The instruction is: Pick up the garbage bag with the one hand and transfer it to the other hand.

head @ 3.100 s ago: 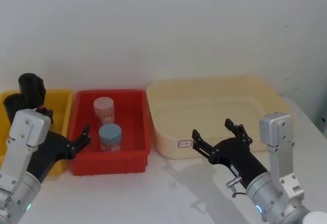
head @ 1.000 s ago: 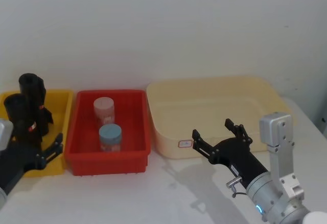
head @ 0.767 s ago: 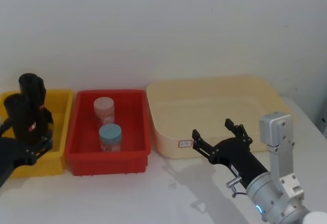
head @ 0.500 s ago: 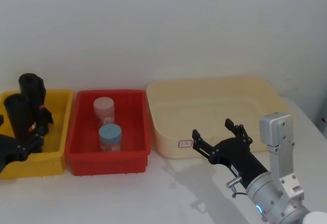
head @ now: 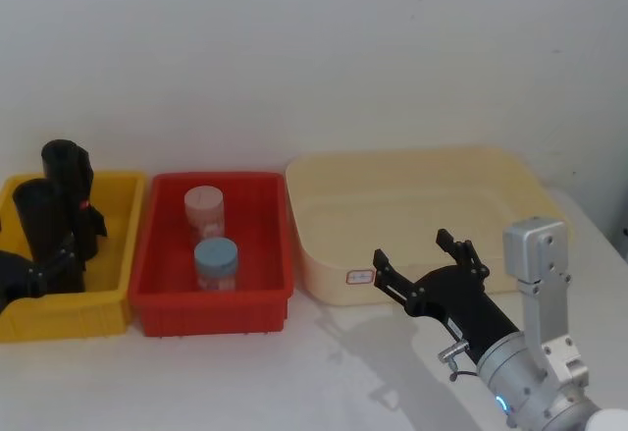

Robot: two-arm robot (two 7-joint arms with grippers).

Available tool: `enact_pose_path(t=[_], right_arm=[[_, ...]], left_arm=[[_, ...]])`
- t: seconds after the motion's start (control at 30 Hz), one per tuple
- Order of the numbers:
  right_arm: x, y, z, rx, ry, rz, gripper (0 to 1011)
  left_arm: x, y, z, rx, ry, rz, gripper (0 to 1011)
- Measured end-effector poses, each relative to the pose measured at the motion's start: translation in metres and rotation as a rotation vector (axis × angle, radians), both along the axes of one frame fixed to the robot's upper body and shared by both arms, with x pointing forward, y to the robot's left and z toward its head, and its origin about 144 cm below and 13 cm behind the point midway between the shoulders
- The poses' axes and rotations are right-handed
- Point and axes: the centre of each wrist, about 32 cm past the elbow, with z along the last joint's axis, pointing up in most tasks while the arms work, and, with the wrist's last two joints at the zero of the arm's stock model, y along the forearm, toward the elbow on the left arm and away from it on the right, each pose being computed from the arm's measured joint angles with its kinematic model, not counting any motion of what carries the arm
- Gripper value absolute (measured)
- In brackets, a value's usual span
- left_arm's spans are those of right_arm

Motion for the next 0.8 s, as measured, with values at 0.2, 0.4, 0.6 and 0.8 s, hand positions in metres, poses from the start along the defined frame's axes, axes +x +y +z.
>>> enact_pose_path(t=[0.2,0.4,0.6,0.8], right_arm=[[0.000,0.000,0.000,0.000,0.000,0.000,1000],[0.000,0.000,0.000,0.000,0.000,0.000,1000],[0.000,0.000,0.000,0.000,0.000,0.000,1000],[0.000,0.000,0.000,0.000,0.000,0.000,1000]], left_arm=[[0.012,0.000,-0.001,0.006,0.006,0.006,1001],[0.022,-0.001,-0.001,0.011,0.004,0.007,1001],[0.032,-0.003,-0.001,0.022,0.001,0.009,1001],[0.040,-0.003,-0.001,0.030,0.002,0.009,992]])
